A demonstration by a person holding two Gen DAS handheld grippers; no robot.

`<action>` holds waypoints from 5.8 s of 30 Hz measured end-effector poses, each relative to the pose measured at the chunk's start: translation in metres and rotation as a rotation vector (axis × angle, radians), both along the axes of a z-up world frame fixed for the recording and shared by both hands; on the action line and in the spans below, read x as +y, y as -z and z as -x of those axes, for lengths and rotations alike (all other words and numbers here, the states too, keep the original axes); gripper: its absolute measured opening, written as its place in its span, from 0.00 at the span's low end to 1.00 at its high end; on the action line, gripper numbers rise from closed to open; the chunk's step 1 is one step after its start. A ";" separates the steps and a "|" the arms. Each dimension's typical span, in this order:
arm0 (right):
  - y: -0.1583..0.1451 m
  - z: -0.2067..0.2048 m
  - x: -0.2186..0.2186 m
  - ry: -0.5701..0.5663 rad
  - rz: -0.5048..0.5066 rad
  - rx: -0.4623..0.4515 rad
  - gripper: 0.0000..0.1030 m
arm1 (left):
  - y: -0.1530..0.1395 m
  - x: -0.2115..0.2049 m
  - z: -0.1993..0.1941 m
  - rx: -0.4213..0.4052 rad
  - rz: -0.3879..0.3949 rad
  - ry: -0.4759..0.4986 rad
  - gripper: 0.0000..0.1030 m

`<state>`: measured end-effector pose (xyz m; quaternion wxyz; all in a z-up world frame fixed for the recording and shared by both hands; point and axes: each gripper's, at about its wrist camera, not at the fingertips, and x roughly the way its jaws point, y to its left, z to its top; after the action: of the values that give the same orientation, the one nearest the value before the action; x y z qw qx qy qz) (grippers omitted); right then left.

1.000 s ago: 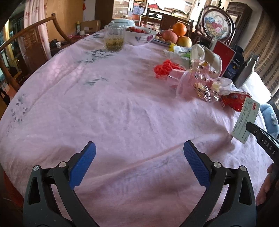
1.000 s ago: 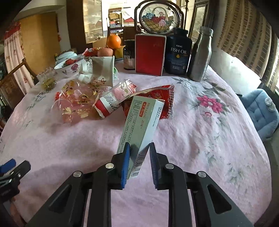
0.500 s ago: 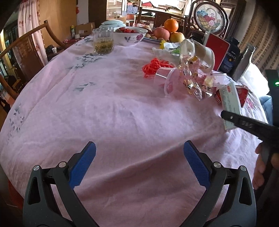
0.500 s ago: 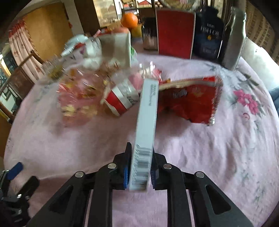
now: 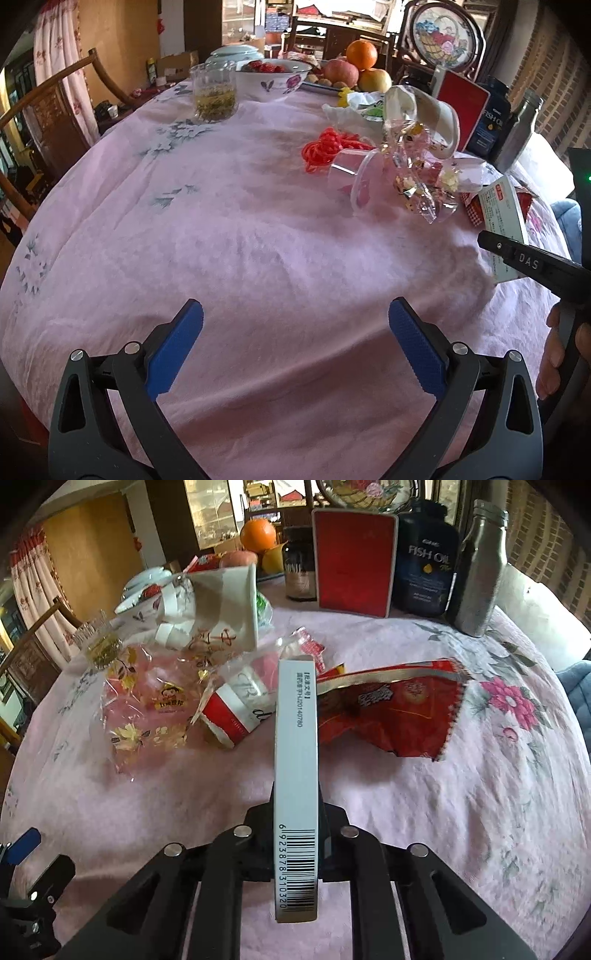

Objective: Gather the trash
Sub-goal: 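Lift the medicine box with the right tool while the left tool grasps the clear cup, then carry both items to the red mesh basket and open both tools over it, then swing both tools back toward the table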

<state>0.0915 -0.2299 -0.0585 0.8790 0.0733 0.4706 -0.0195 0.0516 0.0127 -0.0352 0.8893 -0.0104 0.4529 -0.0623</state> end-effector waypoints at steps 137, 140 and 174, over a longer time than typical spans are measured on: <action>-0.019 0.177 0.562 -1.232 -0.170 0.065 0.60 | 0.073 0.486 0.263 0.044 0.113 -0.914 0.80; -0.032 0.167 0.522 -1.141 -0.132 -0.006 0.68 | 0.053 0.463 0.254 0.000 0.106 -0.866 0.84; -0.028 0.085 0.079 -0.251 -0.100 -0.172 0.90 | -0.004 0.104 0.061 -0.004 0.036 -0.091 0.92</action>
<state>0.0062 -0.1513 -0.0300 0.9069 0.0588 0.3996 0.1202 -0.0094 0.1170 -0.0308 0.8918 -0.0469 0.4490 -0.0298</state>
